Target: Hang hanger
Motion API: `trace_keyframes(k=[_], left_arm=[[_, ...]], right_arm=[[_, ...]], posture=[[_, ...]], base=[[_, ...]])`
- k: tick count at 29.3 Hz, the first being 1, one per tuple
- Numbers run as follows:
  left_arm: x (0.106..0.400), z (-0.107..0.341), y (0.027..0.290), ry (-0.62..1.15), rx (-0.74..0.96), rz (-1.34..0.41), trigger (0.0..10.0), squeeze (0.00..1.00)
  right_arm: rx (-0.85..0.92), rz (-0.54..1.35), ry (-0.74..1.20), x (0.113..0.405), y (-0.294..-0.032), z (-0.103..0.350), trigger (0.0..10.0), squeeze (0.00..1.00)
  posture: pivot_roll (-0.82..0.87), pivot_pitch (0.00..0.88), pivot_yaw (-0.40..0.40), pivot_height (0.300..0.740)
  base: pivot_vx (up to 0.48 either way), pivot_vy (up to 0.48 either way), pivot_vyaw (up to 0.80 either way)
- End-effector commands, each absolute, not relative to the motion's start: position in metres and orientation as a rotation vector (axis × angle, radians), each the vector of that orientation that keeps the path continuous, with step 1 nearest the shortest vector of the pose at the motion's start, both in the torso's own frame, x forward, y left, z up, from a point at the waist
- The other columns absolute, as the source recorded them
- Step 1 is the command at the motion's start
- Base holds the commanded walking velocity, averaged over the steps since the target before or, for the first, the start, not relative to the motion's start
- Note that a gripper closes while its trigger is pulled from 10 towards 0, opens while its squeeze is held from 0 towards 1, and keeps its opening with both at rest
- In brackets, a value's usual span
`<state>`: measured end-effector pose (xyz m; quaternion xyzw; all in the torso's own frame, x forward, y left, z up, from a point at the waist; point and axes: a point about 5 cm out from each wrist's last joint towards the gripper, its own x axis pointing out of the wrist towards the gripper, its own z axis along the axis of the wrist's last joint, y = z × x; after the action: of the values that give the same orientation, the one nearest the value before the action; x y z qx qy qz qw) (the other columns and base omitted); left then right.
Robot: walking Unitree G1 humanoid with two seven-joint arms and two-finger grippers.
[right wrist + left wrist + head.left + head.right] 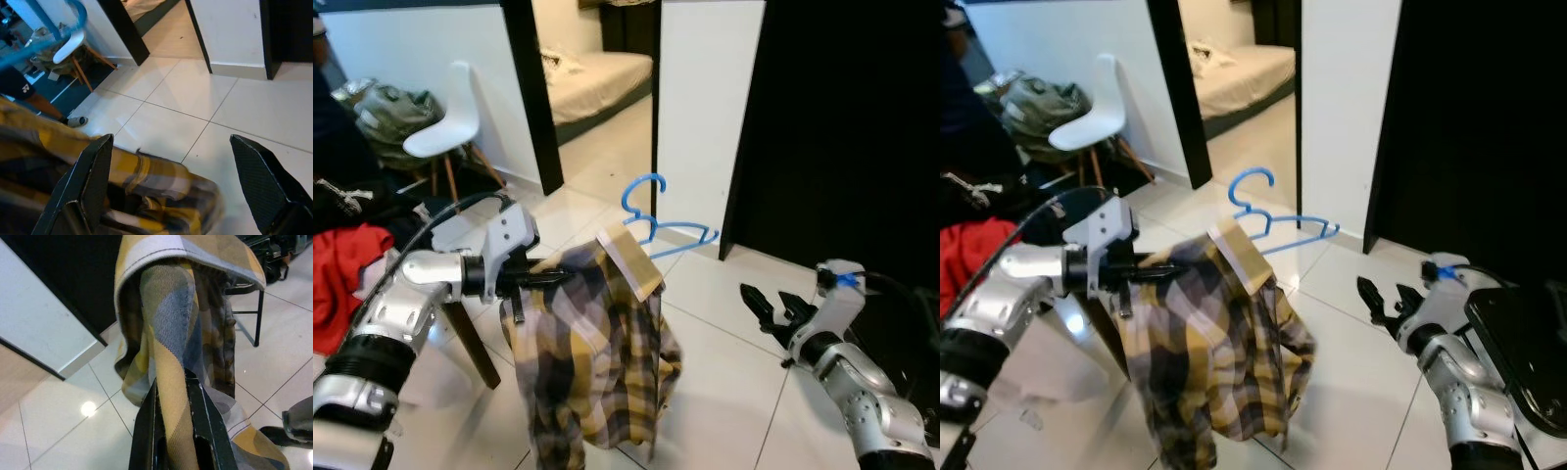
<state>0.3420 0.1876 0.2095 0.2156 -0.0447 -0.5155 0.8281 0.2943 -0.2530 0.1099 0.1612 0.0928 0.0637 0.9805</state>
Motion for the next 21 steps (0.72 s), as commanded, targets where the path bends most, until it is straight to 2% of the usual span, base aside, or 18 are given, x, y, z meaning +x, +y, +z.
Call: trace_keyframes(k=[1, 11, 13, 21], left_arm=[[0.343, 0.219, 0.191, -0.124, 0.469, -1.086, 10.0, 0.0], [0.332, 0.212, 0.179, -0.135, 0.441, -1.219, 10.0, 0.0], [0.335, 0.222, 0.183, -0.14, 0.45, -1.247, 10.0, 0.0], [0.336, 0.24, 0.184, -0.183, 0.457, -1.316, 10.0, 0.0]], right_arm=[[0.35, 0.116, 0.189, 0.293, -0.253, 0.108, 10.0, 0.0], [0.467, 0.192, 0.146, 0.284, -0.235, 0.106, 10.0, 0.0], [0.514, 0.259, 0.1, 0.28, -0.232, 0.114, 10.0, 0.0], [0.606, 0.317, 0.001, 0.271, -0.229, 0.12, 10.0, 0.0]], posture=[[-0.09, 0.0, 0.087, 0.74], [-0.11, 0.0, 0.081, 0.74], [-0.11, 0.0, 0.081, 0.74], [-0.12, 0.0, 0.095, 0.74]], base=[[0.0, 0.0, -0.8], [0.0, 0.0, -0.8], [0.0, 0.0, -0.8], [0.0, 0.0, -0.8]])
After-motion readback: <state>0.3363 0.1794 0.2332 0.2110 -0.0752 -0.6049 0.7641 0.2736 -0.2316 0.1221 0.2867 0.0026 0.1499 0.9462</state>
